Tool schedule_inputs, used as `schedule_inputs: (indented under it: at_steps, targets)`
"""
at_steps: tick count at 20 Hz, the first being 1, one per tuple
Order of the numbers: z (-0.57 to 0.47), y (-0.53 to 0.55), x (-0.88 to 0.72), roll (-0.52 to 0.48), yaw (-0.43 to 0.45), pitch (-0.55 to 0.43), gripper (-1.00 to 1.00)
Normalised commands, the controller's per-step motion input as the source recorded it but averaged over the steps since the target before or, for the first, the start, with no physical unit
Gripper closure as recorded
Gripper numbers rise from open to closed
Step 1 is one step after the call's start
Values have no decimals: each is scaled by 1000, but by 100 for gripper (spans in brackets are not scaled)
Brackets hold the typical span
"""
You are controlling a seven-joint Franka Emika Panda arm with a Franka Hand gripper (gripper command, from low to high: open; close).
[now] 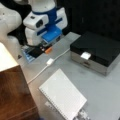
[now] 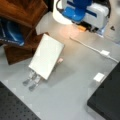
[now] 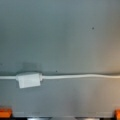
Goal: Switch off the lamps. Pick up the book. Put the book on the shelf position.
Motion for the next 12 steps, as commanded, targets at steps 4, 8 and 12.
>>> schedule_inputs:
  at_steps: [4, 8, 12]
  targets:
    - [-1, 22, -62, -33, 188, -40, -100]
    - [-14, 92, -222, -24, 148, -64, -100]
    - [-38, 88, -390, -27, 78, -75, -100]
